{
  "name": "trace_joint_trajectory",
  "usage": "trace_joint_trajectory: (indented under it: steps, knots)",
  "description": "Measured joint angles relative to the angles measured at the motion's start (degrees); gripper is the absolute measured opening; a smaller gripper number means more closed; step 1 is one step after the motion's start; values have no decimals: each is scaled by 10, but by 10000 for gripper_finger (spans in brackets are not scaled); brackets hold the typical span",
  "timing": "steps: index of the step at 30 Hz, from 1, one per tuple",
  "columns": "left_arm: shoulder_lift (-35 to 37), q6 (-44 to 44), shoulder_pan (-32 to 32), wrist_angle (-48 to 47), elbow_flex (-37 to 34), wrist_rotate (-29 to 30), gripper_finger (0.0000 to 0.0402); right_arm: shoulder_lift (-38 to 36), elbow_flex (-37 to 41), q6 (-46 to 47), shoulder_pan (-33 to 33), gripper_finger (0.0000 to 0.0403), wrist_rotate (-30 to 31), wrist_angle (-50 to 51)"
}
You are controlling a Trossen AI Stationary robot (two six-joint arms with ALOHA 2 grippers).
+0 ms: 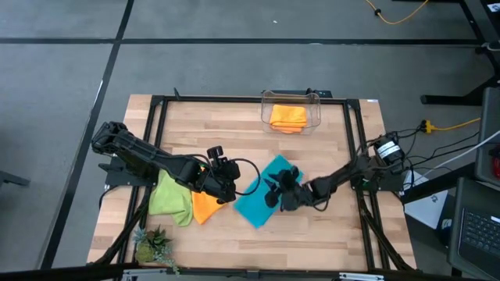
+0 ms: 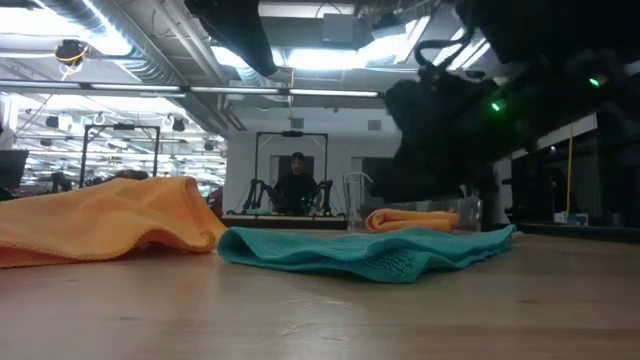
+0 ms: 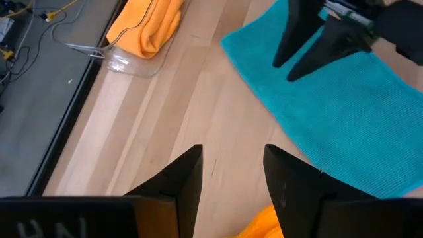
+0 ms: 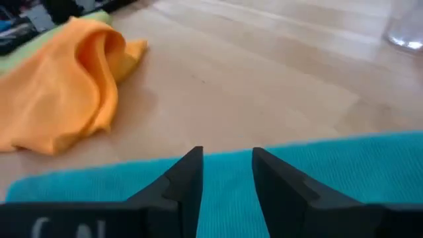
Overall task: Fold microfiber towels
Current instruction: Fold the blue microfiber towel
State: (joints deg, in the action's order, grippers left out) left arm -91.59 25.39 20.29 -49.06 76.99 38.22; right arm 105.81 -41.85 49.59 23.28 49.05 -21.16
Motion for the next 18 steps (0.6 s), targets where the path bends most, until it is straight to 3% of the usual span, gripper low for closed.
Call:
trace_joint_trajectory:
  steps: [12, 15, 18]
  knots:
    - [0, 0, -1, 2, 0, 0, 153, 149, -48, 10, 14, 133, 71, -55]
    - [0, 0, -1, 2, 0, 0, 153, 161, -50, -7, 9, 133, 52, -59]
    - [0, 0, -1, 2, 0, 0, 153, 158, -50, -88, 0, 133, 6, -63]
